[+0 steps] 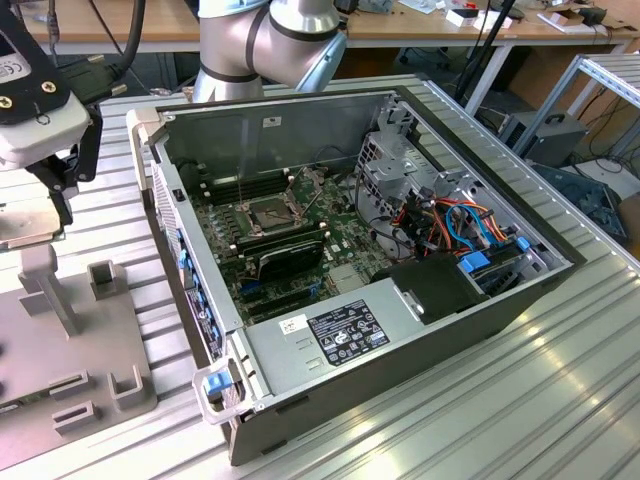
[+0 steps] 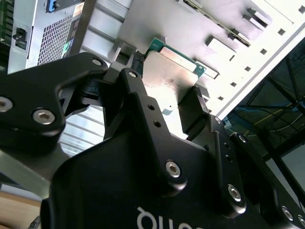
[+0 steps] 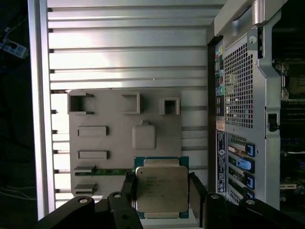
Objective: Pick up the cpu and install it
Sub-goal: 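Pick up the cpu and move it towards the insertion slot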
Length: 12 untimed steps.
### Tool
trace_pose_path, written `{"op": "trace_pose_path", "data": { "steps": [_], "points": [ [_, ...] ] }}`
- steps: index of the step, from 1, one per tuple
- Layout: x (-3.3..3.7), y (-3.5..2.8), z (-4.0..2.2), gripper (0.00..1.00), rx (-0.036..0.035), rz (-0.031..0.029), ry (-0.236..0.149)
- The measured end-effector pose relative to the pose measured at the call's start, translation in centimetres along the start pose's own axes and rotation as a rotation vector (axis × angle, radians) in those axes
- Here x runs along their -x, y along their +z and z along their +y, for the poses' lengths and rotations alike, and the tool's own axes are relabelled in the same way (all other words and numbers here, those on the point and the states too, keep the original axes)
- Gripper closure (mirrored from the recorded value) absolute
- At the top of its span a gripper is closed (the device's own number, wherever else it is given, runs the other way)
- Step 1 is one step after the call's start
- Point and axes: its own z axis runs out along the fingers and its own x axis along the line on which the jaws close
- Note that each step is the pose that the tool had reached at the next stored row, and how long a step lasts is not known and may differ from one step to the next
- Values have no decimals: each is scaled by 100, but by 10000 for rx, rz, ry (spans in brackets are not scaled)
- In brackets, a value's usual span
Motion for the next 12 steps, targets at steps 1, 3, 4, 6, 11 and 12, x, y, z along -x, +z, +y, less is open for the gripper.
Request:
{"op": "trace_pose_path", "data": {
  "steps": [1,3,4,6,11,12],
  "points": [
    [12,0,0,46,0,-1,0],
    [35,0,1,46,0,-1,0],
    [46,1,1,46,0,-1,0],
    [78,0,2,46,0,0,-1],
    [134,1,3,46,1,-1,0],
    [142,1,3,46,0,-1,0]
  ]
}}
